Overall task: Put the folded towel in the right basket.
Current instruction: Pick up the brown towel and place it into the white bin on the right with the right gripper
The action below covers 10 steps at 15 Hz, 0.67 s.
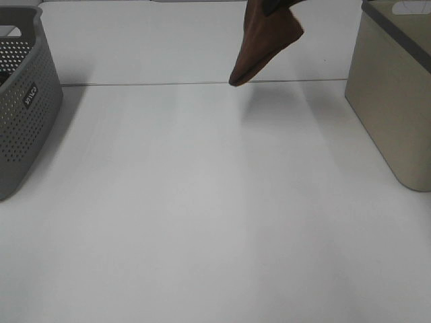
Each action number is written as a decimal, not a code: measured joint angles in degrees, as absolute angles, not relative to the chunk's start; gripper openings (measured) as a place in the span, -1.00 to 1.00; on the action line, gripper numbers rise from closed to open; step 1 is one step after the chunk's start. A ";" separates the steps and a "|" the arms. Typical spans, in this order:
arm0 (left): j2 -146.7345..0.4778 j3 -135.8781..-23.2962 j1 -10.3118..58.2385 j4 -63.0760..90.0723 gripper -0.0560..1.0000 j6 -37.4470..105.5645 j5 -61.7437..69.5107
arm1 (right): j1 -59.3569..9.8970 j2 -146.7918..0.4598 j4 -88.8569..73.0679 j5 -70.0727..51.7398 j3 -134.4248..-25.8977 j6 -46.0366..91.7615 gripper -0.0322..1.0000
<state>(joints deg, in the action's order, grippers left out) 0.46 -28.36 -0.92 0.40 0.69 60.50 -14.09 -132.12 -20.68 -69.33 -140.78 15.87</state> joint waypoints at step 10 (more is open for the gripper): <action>0.46 -28.36 -0.92 0.40 0.95 0.69 60.50 | 8.37 -112.64 -8.08 -70.02 -132.12 11.34 -0.77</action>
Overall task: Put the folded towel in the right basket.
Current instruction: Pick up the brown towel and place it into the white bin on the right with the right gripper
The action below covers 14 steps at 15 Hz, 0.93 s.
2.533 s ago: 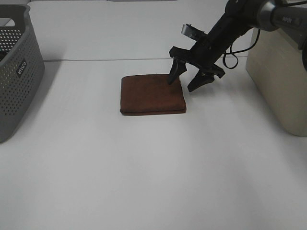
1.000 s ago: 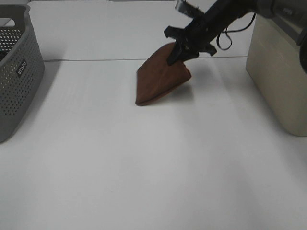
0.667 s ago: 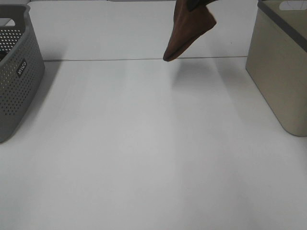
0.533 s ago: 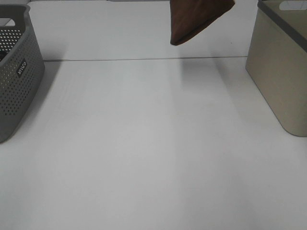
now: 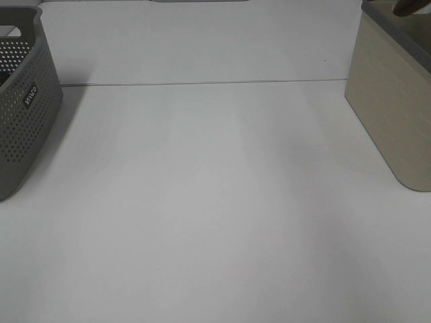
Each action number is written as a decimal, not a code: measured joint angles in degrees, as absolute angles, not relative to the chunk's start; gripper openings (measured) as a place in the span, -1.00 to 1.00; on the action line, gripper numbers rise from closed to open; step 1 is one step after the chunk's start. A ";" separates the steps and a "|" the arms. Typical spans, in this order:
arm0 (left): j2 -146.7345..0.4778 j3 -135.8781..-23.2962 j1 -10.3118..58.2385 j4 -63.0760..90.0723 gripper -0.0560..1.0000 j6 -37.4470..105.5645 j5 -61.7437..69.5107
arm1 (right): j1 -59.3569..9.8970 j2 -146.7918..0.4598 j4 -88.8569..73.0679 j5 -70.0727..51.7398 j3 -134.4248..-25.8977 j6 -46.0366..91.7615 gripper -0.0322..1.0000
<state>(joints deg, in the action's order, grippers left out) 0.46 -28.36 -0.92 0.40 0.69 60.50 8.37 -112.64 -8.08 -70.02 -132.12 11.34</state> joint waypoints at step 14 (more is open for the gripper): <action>0.46 -28.36 -0.92 0.40 0.95 0.69 60.50 | 11.97 -114.65 -5.73 -69.96 -118.49 7.96 0.19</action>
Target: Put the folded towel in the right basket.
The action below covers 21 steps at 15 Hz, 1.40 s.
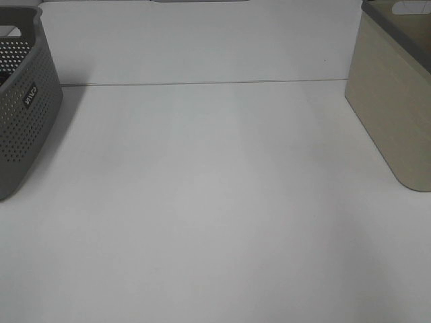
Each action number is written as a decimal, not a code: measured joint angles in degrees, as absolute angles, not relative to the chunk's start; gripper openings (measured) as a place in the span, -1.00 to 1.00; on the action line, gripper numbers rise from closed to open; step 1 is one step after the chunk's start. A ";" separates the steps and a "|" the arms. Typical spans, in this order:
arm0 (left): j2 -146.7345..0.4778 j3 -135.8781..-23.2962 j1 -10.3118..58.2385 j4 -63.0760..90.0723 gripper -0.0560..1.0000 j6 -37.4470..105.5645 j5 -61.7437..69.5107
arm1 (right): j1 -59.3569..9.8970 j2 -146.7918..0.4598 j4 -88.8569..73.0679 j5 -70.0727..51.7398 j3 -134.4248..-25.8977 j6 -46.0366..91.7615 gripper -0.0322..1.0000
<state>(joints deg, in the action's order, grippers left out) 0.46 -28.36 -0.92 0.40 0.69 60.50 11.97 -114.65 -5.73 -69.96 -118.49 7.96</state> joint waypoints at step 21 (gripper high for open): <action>0.46 -28.36 -0.92 0.40 0.95 0.69 60.50 | -0.17 -67.27 -7.28 -69.79 -60.16 3.78 0.24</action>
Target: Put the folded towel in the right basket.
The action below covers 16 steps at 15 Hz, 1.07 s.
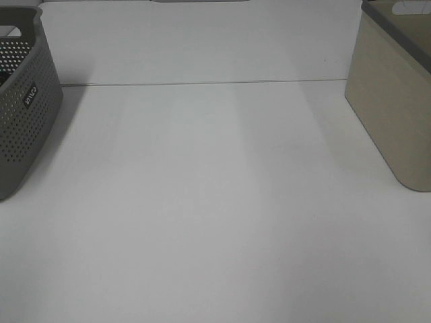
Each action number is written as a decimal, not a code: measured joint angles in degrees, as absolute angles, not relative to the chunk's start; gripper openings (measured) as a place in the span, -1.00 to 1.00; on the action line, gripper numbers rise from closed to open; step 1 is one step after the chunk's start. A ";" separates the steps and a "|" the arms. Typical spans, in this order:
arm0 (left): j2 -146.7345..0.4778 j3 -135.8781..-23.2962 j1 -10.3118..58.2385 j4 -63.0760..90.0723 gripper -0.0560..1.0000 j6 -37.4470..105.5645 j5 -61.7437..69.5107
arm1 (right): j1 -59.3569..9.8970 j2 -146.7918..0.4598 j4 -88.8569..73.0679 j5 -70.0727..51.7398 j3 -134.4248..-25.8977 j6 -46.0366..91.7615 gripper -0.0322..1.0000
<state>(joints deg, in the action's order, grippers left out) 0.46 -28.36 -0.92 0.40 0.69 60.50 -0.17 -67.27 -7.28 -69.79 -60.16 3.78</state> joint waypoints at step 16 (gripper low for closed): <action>0.46 -28.36 -0.92 0.40 0.95 0.69 60.50 | -0.17 -8.94 -3.21 -61.25 -29.11 3.95 0.24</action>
